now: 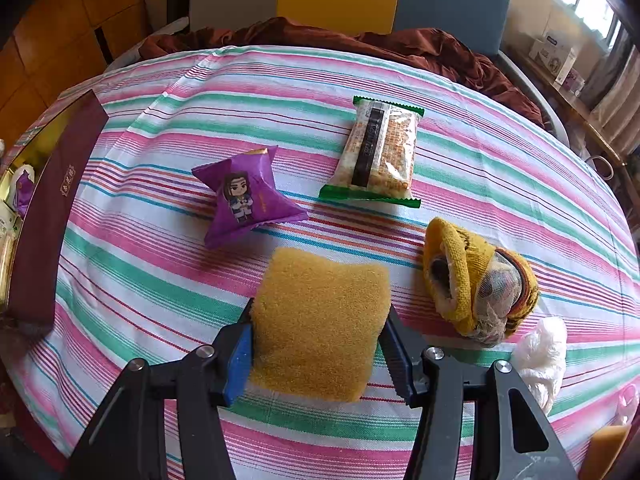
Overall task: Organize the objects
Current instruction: 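Carry the plastic-bag bundle into the gold tray and open the left gripper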
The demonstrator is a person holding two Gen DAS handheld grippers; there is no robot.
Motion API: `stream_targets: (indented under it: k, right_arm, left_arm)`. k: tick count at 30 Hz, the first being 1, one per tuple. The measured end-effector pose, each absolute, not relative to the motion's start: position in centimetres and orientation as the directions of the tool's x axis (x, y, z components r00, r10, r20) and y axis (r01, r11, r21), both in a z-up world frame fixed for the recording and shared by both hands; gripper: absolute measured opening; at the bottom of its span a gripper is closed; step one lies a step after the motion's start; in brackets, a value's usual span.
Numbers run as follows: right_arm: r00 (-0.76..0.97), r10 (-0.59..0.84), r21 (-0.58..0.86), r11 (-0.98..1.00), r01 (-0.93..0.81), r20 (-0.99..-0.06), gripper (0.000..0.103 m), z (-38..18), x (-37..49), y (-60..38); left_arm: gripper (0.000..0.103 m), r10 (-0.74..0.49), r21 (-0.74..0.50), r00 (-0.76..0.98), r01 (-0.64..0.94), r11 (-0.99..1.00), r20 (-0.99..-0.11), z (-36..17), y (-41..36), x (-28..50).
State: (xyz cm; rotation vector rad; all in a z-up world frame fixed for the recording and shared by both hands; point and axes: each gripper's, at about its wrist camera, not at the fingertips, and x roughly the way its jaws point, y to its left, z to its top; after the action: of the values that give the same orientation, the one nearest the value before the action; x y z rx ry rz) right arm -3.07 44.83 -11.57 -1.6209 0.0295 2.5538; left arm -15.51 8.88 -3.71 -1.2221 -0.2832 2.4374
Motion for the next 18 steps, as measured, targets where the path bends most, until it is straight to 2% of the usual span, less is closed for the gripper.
stream_targets:
  k: [6,11,13,18]
  right_arm:
    - [-0.421,0.088,-0.046,-0.993,-0.109,-0.903,0.058,-11.6,-3.1,44.8]
    - [-0.421,0.088,-0.046,-0.993,-0.109,-0.903,0.058,-11.6,-3.1,44.8]
    - [-0.421,0.088,-0.046,-0.993,-0.109,-0.903,0.058,-11.6,-3.1,44.8]
    - [-0.42,0.088,-0.047,-0.993,-0.109,-0.903,0.059,-11.6,-3.2,44.8]
  left_arm:
    - [0.038,0.39,-0.332,-0.543,-0.207,-0.92,-0.744,-4.9,8.1,-18.3]
    - [0.047,0.291,-0.26,-0.533,-0.135,-0.956,-0.794,-6.9,7.4,-21.5]
    - [0.055,0.272,-0.252,-0.515,-0.111,-0.961,-0.813,-7.7,6.9,-22.2]
    - [0.056,0.264,-0.256,-0.538,-0.091,-0.962,-0.8,-7.2,5.5,-20.7]
